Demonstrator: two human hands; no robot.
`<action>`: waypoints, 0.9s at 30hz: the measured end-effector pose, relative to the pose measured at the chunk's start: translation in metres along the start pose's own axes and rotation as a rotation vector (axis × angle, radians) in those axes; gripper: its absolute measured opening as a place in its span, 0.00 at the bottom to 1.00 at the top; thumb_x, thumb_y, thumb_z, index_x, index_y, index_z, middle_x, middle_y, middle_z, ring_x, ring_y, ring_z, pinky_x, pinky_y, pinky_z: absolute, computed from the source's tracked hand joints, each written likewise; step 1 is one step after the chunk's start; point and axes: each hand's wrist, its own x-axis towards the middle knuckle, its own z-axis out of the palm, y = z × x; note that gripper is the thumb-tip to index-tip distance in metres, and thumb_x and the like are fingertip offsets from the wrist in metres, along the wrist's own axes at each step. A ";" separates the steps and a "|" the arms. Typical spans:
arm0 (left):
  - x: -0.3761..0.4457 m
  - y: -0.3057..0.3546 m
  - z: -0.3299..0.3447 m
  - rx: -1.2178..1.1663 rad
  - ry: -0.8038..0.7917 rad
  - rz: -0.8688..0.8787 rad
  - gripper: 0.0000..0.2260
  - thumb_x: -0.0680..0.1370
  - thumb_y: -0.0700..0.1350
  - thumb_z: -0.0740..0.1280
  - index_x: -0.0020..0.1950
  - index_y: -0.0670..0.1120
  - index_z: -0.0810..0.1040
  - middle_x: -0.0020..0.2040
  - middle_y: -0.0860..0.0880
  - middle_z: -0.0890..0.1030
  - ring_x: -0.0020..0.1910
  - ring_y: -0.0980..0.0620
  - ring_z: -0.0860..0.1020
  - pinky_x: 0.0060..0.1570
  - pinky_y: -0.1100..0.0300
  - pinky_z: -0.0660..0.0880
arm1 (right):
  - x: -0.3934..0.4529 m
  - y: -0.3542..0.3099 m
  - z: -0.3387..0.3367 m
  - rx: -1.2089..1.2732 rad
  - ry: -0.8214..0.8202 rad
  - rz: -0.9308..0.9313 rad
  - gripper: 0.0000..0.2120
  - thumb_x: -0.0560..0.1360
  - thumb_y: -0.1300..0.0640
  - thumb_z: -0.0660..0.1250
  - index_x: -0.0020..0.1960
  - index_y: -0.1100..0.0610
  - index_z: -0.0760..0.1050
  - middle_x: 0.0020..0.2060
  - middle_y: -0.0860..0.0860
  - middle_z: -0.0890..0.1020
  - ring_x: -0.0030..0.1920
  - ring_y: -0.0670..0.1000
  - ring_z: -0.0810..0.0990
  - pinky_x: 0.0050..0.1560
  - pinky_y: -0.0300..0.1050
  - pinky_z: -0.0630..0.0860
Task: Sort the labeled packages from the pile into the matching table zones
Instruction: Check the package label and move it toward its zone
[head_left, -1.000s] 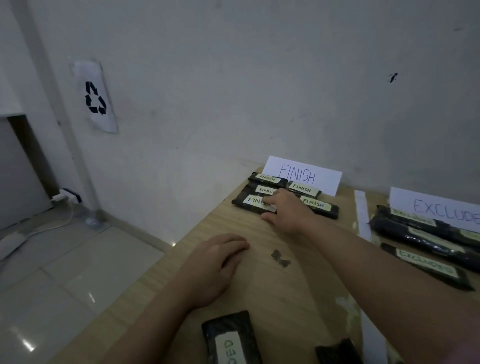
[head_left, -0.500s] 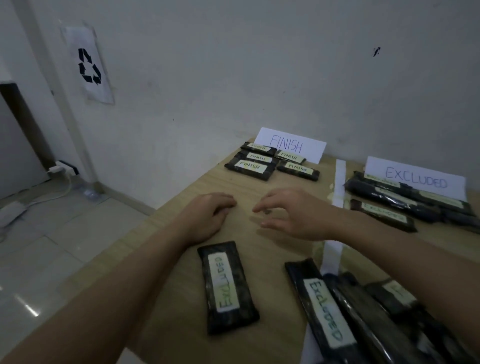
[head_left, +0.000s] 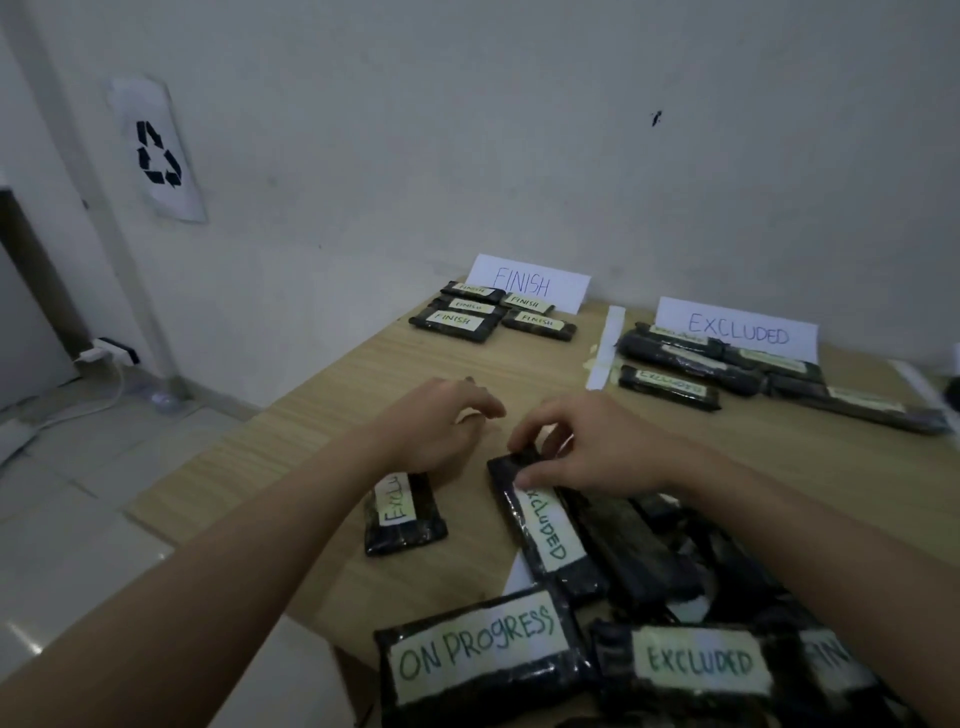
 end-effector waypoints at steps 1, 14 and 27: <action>0.000 0.005 0.001 -0.022 -0.004 -0.003 0.13 0.78 0.41 0.60 0.60 0.45 0.78 0.55 0.48 0.81 0.55 0.51 0.76 0.52 0.63 0.68 | 0.001 0.000 0.000 0.123 0.071 0.015 0.12 0.65 0.55 0.76 0.48 0.51 0.80 0.43 0.44 0.80 0.41 0.45 0.79 0.46 0.41 0.77; 0.018 0.047 -0.032 -0.867 0.199 -0.194 0.13 0.80 0.46 0.59 0.46 0.43 0.81 0.38 0.46 0.84 0.32 0.54 0.80 0.38 0.58 0.77 | -0.007 0.010 -0.029 0.585 0.599 0.026 0.11 0.65 0.59 0.76 0.45 0.54 0.78 0.43 0.51 0.82 0.44 0.50 0.82 0.46 0.44 0.80; 0.047 0.084 -0.025 -1.338 0.350 -0.211 0.13 0.81 0.46 0.55 0.50 0.43 0.79 0.42 0.48 0.85 0.42 0.52 0.84 0.39 0.66 0.79 | -0.056 0.035 -0.060 0.684 0.887 -0.032 0.17 0.67 0.66 0.73 0.54 0.55 0.76 0.46 0.50 0.81 0.38 0.47 0.83 0.37 0.35 0.79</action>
